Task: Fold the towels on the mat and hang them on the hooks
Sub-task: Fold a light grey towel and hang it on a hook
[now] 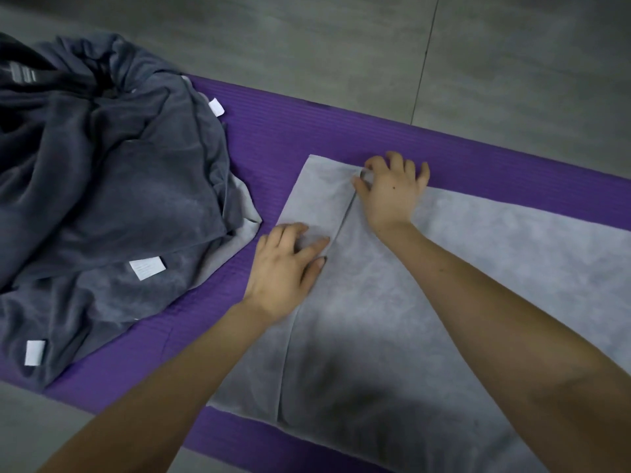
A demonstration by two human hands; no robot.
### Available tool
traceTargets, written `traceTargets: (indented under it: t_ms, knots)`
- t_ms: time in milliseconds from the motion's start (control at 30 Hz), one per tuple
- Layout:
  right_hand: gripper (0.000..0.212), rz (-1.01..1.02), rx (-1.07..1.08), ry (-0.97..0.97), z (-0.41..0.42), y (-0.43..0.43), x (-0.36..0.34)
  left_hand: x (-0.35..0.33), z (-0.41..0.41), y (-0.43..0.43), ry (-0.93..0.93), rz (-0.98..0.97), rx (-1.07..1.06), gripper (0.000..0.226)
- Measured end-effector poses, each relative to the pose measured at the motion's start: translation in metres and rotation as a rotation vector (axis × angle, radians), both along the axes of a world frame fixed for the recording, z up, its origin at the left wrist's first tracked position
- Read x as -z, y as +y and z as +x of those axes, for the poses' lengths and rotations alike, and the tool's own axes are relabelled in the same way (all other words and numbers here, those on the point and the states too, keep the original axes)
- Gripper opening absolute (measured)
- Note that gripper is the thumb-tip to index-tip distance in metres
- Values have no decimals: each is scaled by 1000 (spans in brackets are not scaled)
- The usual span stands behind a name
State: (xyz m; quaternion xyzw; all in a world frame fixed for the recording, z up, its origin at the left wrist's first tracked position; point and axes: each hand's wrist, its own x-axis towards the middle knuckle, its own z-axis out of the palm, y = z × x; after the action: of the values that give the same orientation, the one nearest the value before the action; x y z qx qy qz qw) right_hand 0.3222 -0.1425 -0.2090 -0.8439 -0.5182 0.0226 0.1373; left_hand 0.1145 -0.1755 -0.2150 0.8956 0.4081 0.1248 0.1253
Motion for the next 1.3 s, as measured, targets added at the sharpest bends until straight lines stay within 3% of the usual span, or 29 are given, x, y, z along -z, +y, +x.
traceTargets:
  t_ms: [100,300,400,500,633,767,1000,1167,1300]
  knots:
    - [39,78,-190,-138,-6,-22,4,11,-19,-26,127,10,90,45]
    - [51,-146,-388,-74,11,-85,0,7,-17,-35,351,-79,44,54]
    - [57,-264,-381,-28,41,-120,-19,-10,3,-42,314,-104,-12,55]
    - [61,-258,-319,21,71,-169,-47,-33,44,-53,189,-79,81,51]
    - [46,-159,-102,92,109,-256,-73,-66,107,-77,21,-136,339,39]
    - [31,-28,252,151,148,-367,-77,-95,166,-108,8,-188,515,37]
    - [38,-10,909,249,222,-533,-57,-128,277,-161,247,-90,838,29]
    - [51,-82,1213,161,282,-608,-40,-138,355,-215,331,-246,844,27]
    - [54,-153,1318,223,324,-640,-21,-130,399,-259,193,-480,617,25]
